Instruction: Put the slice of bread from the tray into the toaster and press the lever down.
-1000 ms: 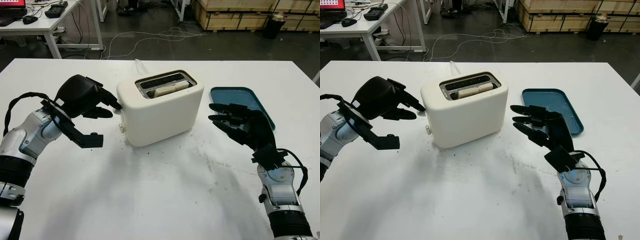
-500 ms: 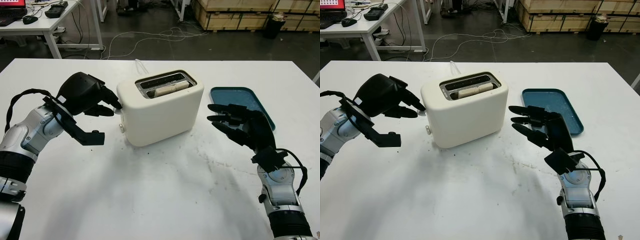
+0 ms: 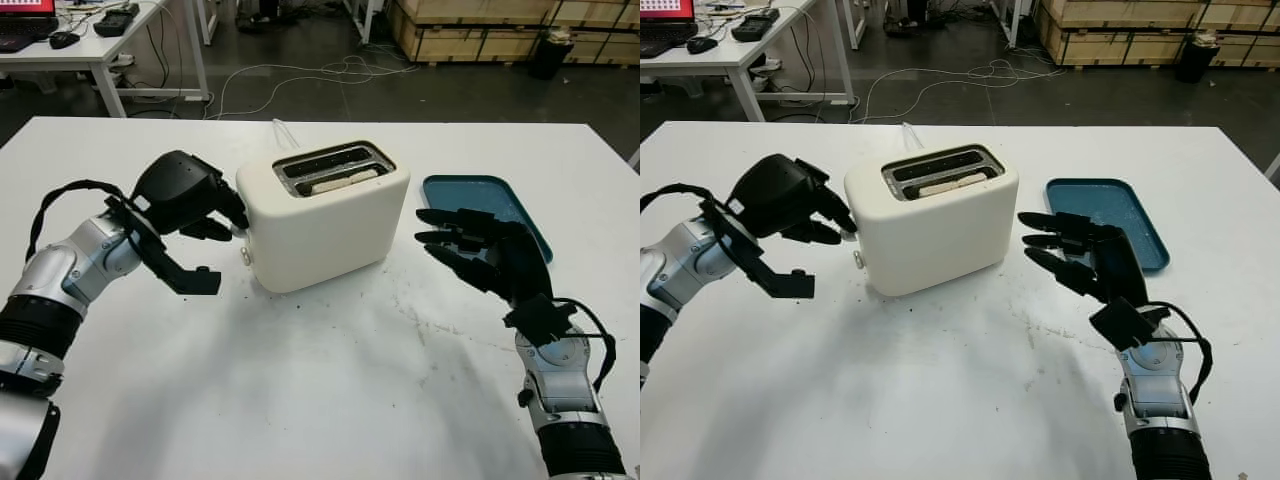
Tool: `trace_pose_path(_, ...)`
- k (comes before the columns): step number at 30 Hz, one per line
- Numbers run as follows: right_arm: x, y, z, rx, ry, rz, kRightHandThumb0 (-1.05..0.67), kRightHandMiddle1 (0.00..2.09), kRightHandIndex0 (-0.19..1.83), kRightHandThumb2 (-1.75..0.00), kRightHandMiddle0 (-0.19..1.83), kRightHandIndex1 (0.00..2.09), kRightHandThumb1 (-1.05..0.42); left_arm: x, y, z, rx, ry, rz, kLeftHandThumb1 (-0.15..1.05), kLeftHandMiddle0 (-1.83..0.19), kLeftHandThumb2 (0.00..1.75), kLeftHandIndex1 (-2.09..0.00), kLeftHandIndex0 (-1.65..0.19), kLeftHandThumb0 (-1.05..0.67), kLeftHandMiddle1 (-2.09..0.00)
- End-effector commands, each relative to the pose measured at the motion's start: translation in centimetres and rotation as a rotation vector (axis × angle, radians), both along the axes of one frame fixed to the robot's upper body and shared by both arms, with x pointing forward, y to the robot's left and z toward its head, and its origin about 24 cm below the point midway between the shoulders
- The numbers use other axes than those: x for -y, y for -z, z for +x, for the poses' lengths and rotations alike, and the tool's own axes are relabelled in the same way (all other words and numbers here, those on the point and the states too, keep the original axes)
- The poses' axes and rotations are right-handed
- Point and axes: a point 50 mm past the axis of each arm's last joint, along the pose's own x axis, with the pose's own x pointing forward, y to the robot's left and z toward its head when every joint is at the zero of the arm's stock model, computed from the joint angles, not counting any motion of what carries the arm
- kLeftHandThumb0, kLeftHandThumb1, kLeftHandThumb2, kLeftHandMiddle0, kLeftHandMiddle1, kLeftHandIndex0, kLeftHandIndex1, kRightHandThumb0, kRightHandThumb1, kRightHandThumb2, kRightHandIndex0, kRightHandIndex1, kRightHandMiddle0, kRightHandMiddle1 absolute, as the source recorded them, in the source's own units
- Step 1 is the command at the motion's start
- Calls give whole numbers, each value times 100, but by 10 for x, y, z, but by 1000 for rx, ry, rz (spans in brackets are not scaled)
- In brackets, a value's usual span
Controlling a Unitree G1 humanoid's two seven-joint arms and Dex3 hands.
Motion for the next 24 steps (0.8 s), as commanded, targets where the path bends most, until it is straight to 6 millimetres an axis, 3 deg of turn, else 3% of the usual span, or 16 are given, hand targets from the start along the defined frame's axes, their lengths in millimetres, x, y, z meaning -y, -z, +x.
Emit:
trace_pose_path(1,4,-2,-2,16,2,-6,-47,0,104,-7,94,9,-92,40,60,-16,-138,45,6,70,-100,1,0,-139,-33,-140)
trace_pose_path(4,6,-1,-3,10,-1,-12,-46,0,104,-7,93,9,-92,74,114,-31,-281,38,33,73,-98,1,-1,-139,-33,-138)
trace_pose_path(5,6,0,-3,10,-2,-13,-46,0,104,-7,93,9,-92,84,125,-36,-324,41,32,75,-95,1,0,-138,-33,-138)
trace_pose_path(7,6,0,-2,8,-6,-16,-45,0,104,-6,93,9,-92,98,136,-44,-343,71,44,79,-99,1,0,-136,-35,-114)
trace_pose_path(11,4,1,-2,1,-15,-18,-43,0,104,-6,94,10,-92,104,136,-45,-341,94,53,81,-99,0,0,-132,-35,-119)
trace_pose_path(15,5,2,-2,6,-15,-9,-42,0,105,-5,94,10,-92,96,130,-37,-349,87,34,85,-97,1,0,-131,-33,-100)
trace_pose_path(17,5,2,-2,7,-14,-8,-43,0,105,-5,93,11,-92,92,127,-36,-298,93,36,80,-101,0,-2,-134,-33,-106)
trace_pose_path(19,4,2,-2,8,-19,3,-43,0,105,-5,94,11,-92,88,125,-34,-275,93,46,79,-99,0,-1,-132,-33,-130)
trace_pose_path(21,3,3,-2,6,-18,6,-43,0,105,-5,94,11,-92,85,123,-33,-268,91,54,79,-98,0,0,-129,-33,-139)
trace_pose_path(24,3,3,-2,7,-14,11,-44,0,105,-5,94,11,-92,79,117,-30,-244,101,70,79,-99,0,-1,-129,-31,-131)
